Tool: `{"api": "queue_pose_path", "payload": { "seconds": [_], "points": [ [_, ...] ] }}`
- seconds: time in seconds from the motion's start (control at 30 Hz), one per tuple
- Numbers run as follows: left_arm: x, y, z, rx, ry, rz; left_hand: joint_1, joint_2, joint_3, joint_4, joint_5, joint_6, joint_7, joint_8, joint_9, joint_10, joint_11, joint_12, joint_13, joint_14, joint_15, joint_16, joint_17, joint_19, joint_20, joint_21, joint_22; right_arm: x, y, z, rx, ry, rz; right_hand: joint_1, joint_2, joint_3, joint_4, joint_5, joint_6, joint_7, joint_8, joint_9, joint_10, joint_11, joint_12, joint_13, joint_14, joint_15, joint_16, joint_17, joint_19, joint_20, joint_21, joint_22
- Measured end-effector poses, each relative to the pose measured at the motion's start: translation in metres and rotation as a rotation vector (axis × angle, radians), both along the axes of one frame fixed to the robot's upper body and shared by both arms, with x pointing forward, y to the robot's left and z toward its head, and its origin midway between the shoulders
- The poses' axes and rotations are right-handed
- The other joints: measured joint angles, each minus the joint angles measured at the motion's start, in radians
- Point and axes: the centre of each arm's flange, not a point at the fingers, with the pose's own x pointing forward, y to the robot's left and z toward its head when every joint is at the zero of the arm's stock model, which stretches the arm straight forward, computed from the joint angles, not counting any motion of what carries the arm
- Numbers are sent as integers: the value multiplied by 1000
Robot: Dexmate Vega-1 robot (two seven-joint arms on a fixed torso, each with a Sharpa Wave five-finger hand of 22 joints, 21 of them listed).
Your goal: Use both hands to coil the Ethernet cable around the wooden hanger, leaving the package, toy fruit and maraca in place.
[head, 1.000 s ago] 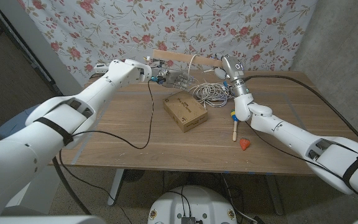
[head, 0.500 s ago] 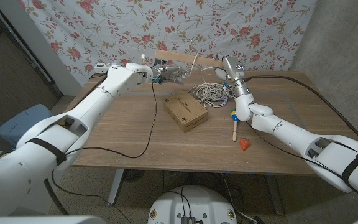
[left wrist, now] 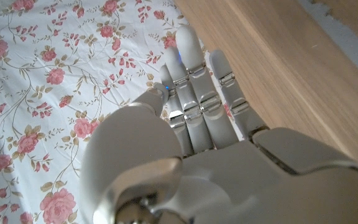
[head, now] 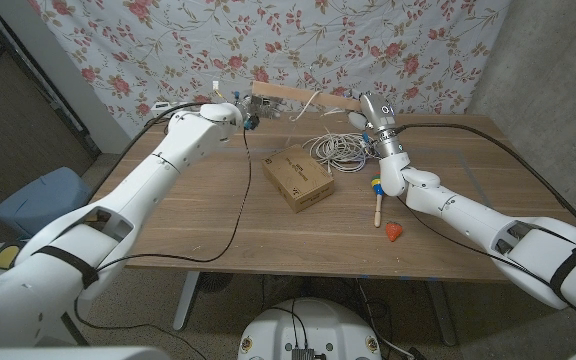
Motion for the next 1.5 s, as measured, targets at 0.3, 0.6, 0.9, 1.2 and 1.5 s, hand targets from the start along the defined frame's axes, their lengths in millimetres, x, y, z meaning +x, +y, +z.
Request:
{"api": "queue_pose_path", "payload": {
  "seconds": [0.3, 0.6, 0.9, 1.2, 1.5],
  "points": [
    [-11, 17, 21, -80, -139, 101, 11, -12, -16, -12, -43, 12, 3, 7, -40, 12, 11, -22, -68, 11, -13, -4, -21, 53, -5, 101, -28, -1, 1, -6, -6, 3, 3, -1, -1, -1, -1, -1, 0, 0, 0, 0, 0, 0, 0, 0, 0, 0, 0, 1, 0, 0, 0, -4],
    [-17, 18, 31, 108, -143, 36, -97, -59, 2, -46, -72, -507, -76, -236, -275, -545, -34, -377, -281, -652, 66, -373, -215, -376, 110, 112, -76, -4, 5, -6, -5, -1, 6, -3, -3, 2, 2, 1, 0, 0, -1, -2, 0, 0, 0, 0, 0, 0, 0, 1, 0, 0, 0, -4],
    [-33, 16, 48, 521, -244, 43, -4, -94, -69, -61, -83, -733, -208, -237, -359, -806, -120, -393, -342, -1058, 119, -450, -303, -630, 161, 9, -91, -5, 11, -5, -1, -3, 12, -3, -3, 2, 2, 1, -2, -1, 7, -5, 0, 0, 0, 0, 0, 0, 0, 1, 0, 0, 0, -4],
    [-43, 11, 68, 951, -256, 76, 117, -97, -123, -29, -87, -844, -278, -233, -399, -957, -140, -388, -410, -1245, 151, -445, -407, -735, 156, -69, -92, -4, 16, -3, 5, -6, 14, -6, -5, 4, -1, 1, -2, -1, 7, -4, 0, 0, 0, 0, 0, 0, 0, 0, 0, 0, 0, -4],
    [-40, 4, 73, 1250, -162, 96, 56, -119, -186, -7, -67, -839, -293, -218, -403, -951, -153, -366, -434, -1254, 156, -421, -445, -741, 163, -107, -92, -3, 19, 1, 5, -11, 12, -6, -5, 4, -1, 0, -2, -1, 7, -7, 0, 0, 0, 0, 0, 0, 0, 0, 0, 0, 0, -4]
  ]
}}
